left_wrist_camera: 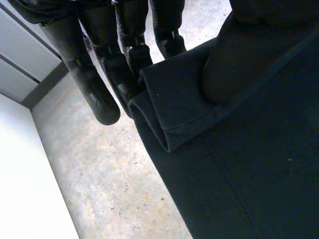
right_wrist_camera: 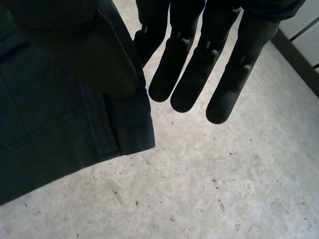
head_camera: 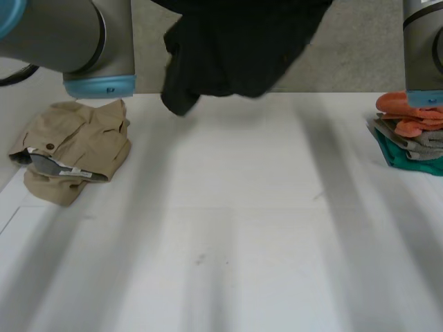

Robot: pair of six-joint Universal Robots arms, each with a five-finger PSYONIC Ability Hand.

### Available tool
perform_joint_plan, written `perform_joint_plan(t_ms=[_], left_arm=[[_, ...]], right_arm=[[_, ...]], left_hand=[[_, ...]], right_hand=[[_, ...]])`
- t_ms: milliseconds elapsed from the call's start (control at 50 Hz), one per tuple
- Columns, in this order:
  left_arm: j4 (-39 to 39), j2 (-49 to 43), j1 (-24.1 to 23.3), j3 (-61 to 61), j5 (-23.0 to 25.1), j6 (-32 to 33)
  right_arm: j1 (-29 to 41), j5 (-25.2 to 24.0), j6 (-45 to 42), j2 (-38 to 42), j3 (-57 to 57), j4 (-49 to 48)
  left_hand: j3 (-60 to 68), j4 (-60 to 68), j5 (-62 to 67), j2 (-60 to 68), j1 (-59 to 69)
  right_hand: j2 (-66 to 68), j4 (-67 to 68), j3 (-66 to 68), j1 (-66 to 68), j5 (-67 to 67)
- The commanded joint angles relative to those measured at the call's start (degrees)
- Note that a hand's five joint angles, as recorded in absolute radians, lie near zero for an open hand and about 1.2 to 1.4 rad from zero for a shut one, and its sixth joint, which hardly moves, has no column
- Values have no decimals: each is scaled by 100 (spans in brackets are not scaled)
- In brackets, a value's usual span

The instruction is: Fold the laundry.

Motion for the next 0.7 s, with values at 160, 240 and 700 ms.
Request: perform_joint_plan(t_ms=[160, 240, 700], left_arm=[[-437, 8, 129, -2814, 21, -715], [-481, -88, 68, -3605, -5, -716], [-3336, 2292, -653, -6541, -58, -716]], right_arm=[[216, -523, 38, 884, 1198, 1112], [304, -505, -59, 1411, 1592, 1717], [94, -479, -1594, -1291, 4342, 4887]], left_hand=[[1162, 1115, 1318, 1134, 1475], [1162, 1115, 1318, 1134, 1475], [1162, 1115, 1318, 1134, 1475]], right_hand=[[1199, 1124, 1151, 1604, 1183], [1199, 1124, 1151, 1604, 1183], [1199, 1124, 1151, 1604, 1183]])
